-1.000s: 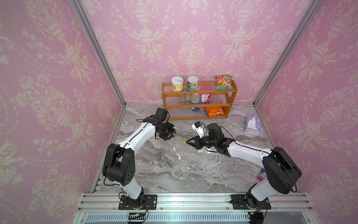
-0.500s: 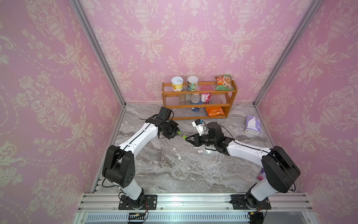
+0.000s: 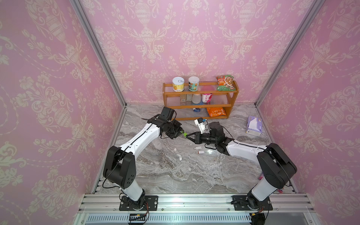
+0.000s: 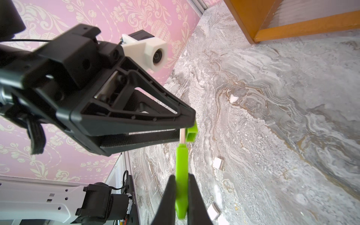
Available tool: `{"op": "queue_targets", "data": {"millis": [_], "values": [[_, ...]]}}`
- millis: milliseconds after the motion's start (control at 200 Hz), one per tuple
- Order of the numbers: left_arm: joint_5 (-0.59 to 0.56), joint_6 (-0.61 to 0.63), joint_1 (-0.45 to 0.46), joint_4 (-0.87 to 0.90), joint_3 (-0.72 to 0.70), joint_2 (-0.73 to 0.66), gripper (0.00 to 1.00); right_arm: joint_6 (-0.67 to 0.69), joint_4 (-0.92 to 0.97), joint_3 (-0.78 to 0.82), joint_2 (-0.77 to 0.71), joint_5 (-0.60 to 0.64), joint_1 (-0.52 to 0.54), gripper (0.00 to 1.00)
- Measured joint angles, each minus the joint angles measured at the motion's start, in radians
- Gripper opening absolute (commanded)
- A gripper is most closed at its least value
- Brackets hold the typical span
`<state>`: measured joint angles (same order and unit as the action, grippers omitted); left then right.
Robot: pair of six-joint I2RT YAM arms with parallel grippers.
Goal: Close the usb drive cover
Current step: Close the cover of the USB drive.
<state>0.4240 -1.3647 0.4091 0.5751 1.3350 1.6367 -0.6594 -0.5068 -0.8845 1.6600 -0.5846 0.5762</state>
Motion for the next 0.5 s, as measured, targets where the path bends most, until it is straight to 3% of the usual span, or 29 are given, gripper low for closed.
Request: {"op": "queue_targets", "data": {"millis": [500], "values": [[0.001, 0.011, 0.001, 0.001, 0.006, 0.001, 0.03, 0.008, 0.016, 0.049, -0.032, -0.003, -0.007, 0.0]]}}
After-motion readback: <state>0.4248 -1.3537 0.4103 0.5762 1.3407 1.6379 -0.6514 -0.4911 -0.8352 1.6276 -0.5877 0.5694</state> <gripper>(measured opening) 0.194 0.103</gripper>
